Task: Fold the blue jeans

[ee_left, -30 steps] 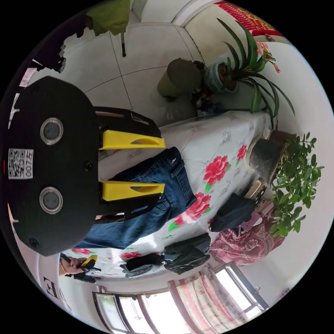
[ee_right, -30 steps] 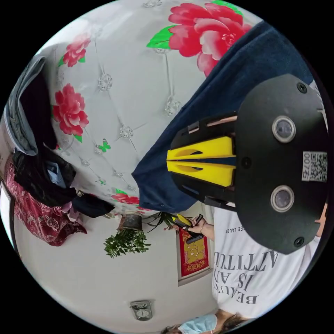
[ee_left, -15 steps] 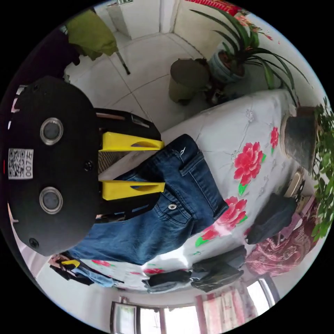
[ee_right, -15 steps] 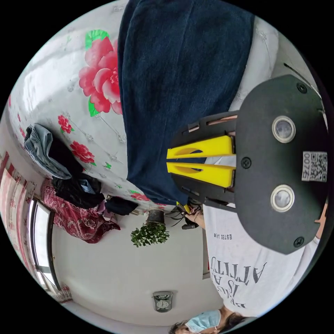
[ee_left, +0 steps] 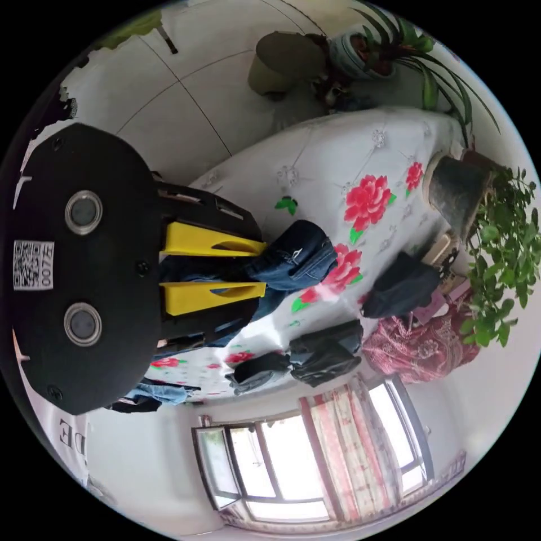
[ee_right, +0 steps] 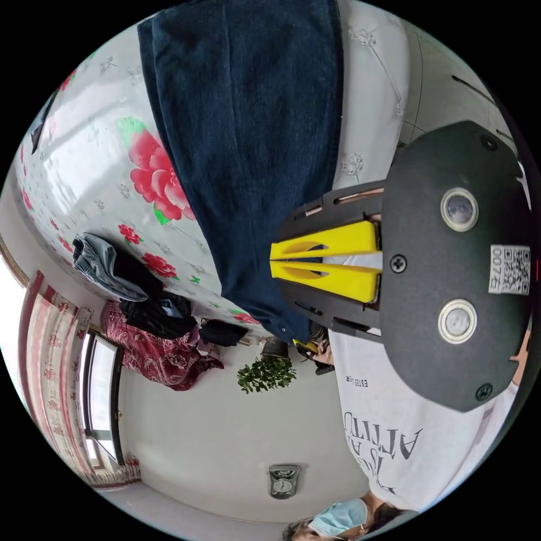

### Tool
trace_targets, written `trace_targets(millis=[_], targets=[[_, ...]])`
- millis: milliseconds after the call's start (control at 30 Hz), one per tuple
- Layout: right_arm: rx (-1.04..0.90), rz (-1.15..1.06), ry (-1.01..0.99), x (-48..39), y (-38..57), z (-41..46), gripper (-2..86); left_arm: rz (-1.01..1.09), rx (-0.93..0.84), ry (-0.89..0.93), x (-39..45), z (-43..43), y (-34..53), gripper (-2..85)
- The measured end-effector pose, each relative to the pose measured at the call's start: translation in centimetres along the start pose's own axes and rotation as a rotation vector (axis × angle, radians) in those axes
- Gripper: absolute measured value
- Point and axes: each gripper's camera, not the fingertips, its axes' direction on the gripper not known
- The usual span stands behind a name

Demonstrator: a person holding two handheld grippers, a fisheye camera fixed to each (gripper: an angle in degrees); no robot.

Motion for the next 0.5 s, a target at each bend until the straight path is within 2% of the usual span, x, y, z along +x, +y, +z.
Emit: trace_targets(millis=[167, 300, 367, 467, 500], targets=[[0.082, 0.024, 0.03, -0.5, 1.3, -4.1, -0.3, 0.395, 0.001, 0.06, 10.4, -1.0, 2.9, 6.7], [0.153, 0.055, 0.037, -0.3, 3.1, -7.7, -0.3, 0.84, -0.027, 0.148, 21.3, 0.1, 9.6, 6.8], [0.193, 0.076, 0.048, 0.1, 4.1, -9.2, -0.2, 1.022, -0.101, 0.205, 25.0, 2.2, 13.7, 7.1], [0.277, 0.128, 0.049, 1.4, 6.2, -11.5, 0.1, 1.272, -0.308, 0.302, 28.4, 8.7, 22.0, 8.2], [0.314, 0.159, 0.042, 2.2, 7.1, -12.3, 0.3, 1.343, -0.445, 0.309, 28.6, 12.4, 25.5, 8.2]])
